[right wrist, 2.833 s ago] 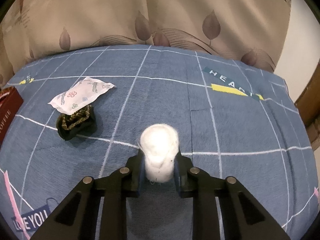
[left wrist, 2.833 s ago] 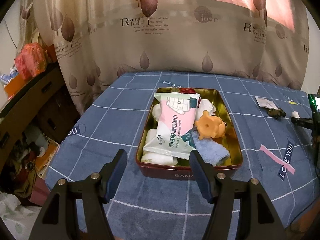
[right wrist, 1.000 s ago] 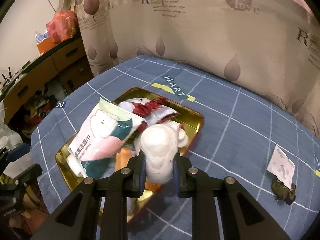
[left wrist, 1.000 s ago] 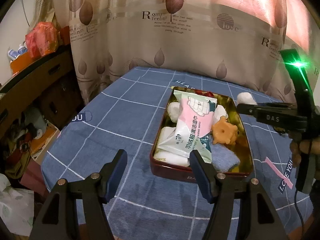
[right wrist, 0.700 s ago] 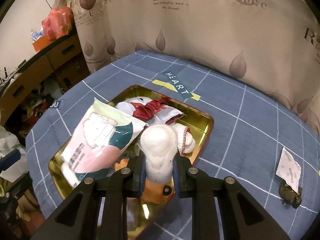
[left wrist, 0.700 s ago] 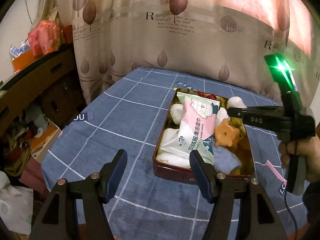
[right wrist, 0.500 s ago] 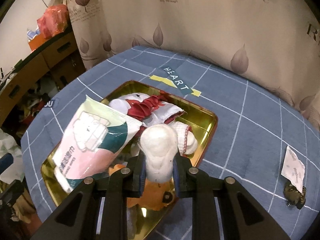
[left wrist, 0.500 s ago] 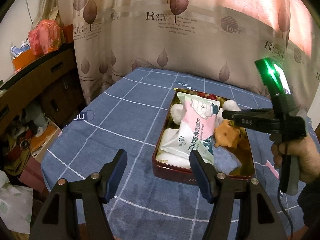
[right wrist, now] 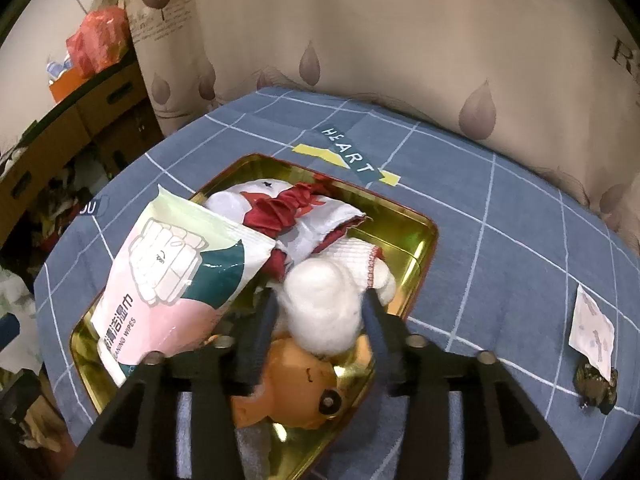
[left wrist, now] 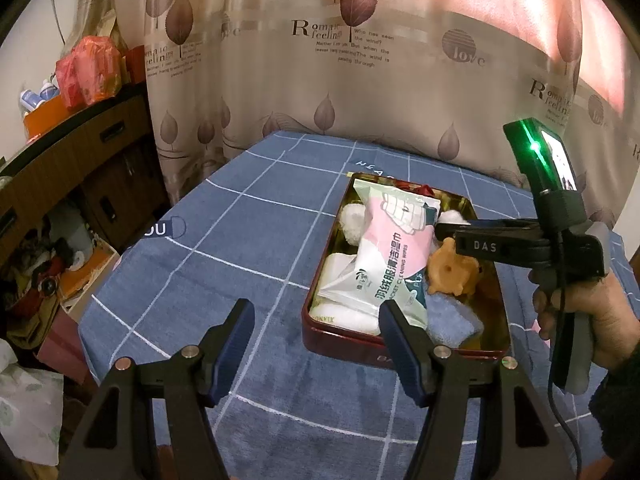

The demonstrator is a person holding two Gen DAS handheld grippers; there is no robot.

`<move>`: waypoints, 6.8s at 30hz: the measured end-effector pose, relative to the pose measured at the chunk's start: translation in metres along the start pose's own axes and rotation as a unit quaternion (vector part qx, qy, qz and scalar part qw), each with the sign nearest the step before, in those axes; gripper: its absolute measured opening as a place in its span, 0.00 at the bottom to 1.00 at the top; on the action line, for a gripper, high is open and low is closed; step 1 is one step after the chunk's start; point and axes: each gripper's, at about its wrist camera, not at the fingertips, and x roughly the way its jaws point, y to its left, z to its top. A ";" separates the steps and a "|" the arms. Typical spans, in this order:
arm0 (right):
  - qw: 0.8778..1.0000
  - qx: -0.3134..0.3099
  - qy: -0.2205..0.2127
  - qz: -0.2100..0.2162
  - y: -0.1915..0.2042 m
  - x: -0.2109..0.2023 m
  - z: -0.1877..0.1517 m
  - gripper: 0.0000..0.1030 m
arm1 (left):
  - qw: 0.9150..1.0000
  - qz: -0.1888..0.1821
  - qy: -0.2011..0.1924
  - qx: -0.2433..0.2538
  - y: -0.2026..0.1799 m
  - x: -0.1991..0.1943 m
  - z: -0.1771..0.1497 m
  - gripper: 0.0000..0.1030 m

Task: Organize soft objects
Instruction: 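Carry the white cotton ball into the tin and open the right gripper, then reach the right gripper to the dark scrunchie and grasp it, then grasp the white floral sachet with the left gripper while the right gripper holds the scrunchie, then carry the white floral sachet into the tin and open the left gripper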

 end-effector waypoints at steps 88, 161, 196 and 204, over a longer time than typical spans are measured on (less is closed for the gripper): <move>0.980 0.132 -0.002 -0.148 -0.235 -0.100 -0.174 0.34 | 0.999 0.028 0.001 0.038 -0.016 0.006 -0.008 0.65; 0.966 0.182 -0.004 -0.181 -0.317 -0.114 -0.192 0.39 | 0.942 -0.200 0.130 0.236 -0.423 0.182 0.022 0.74; 0.967 0.181 -0.003 -0.182 -0.317 -0.114 -0.192 0.39 | 0.954 -0.195 0.117 0.196 -0.328 0.099 0.057 0.18; 0.966 0.181 -0.003 -0.182 -0.317 -0.113 -0.192 0.39 | 0.962 -0.169 0.091 0.194 -0.279 0.068 0.078 0.18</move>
